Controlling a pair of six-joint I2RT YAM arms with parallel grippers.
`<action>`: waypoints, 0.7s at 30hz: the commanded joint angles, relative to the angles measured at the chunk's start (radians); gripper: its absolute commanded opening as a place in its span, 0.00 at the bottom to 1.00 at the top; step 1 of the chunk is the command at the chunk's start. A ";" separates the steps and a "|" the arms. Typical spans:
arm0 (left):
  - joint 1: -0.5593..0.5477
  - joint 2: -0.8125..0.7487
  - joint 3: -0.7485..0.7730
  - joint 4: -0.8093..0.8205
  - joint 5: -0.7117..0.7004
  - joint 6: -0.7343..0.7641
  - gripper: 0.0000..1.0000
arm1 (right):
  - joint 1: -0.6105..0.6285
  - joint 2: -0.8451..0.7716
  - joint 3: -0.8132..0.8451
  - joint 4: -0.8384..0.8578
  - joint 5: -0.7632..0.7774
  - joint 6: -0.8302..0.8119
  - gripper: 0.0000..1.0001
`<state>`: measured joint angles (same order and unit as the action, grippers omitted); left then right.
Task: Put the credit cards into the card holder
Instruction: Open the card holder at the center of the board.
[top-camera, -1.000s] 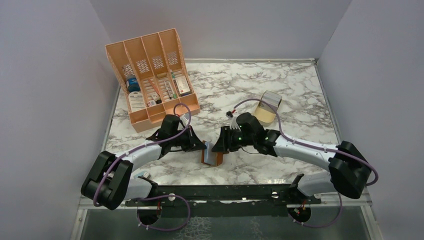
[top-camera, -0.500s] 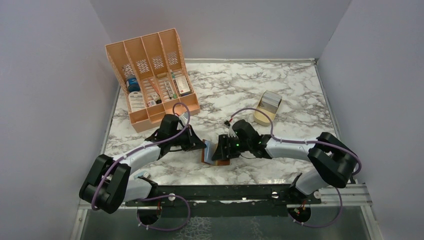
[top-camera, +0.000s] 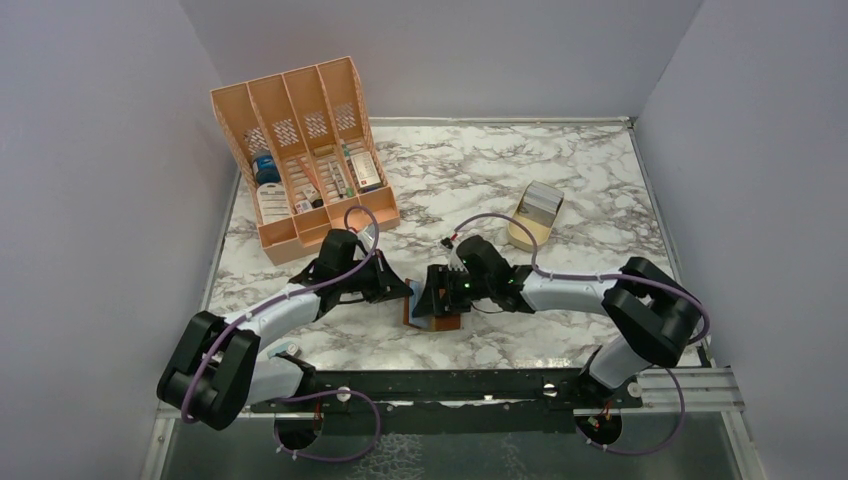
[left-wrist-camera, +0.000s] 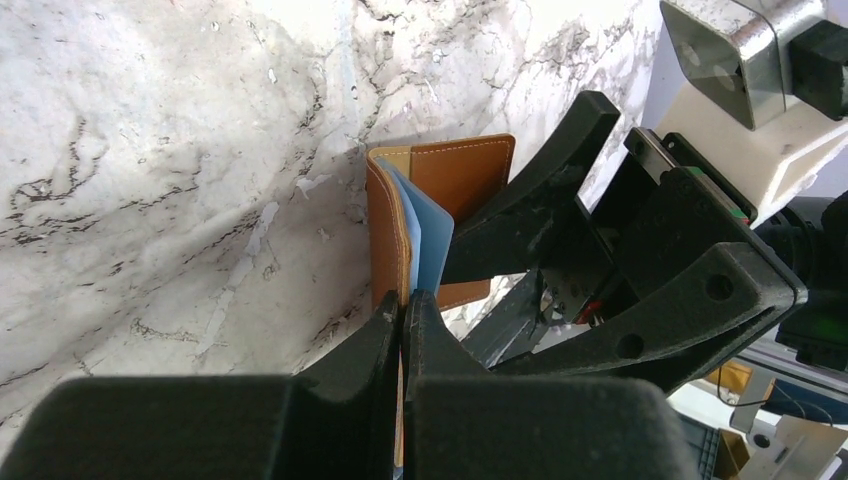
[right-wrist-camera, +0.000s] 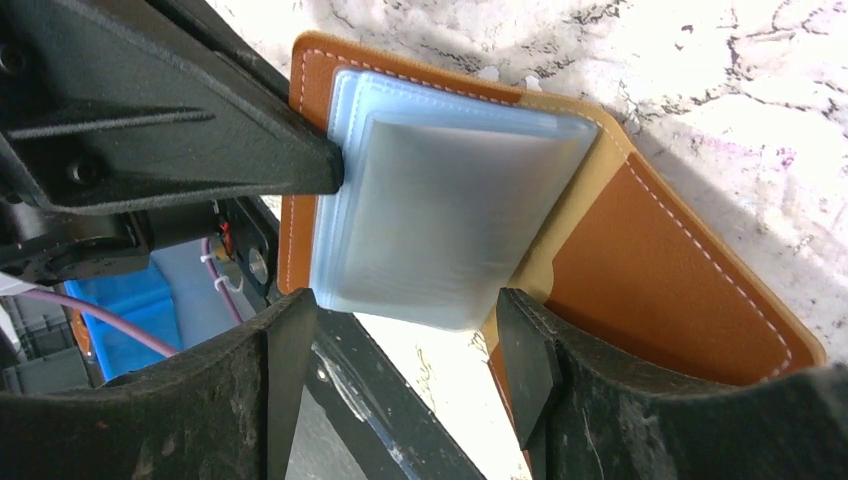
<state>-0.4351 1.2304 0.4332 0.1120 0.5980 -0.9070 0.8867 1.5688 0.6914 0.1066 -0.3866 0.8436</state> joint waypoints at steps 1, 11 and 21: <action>-0.008 -0.023 -0.016 0.033 0.009 -0.013 0.00 | 0.011 0.035 0.046 -0.006 0.037 0.007 0.67; -0.010 -0.014 -0.007 0.015 0.000 0.019 0.00 | 0.011 0.046 0.086 -0.150 0.199 -0.034 0.61; -0.008 0.027 0.018 -0.029 -0.028 0.059 0.00 | 0.011 -0.036 0.073 -0.200 0.227 -0.082 0.65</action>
<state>-0.4404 1.2488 0.4278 0.0929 0.5903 -0.8764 0.8932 1.5665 0.7589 -0.0380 -0.2173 0.7979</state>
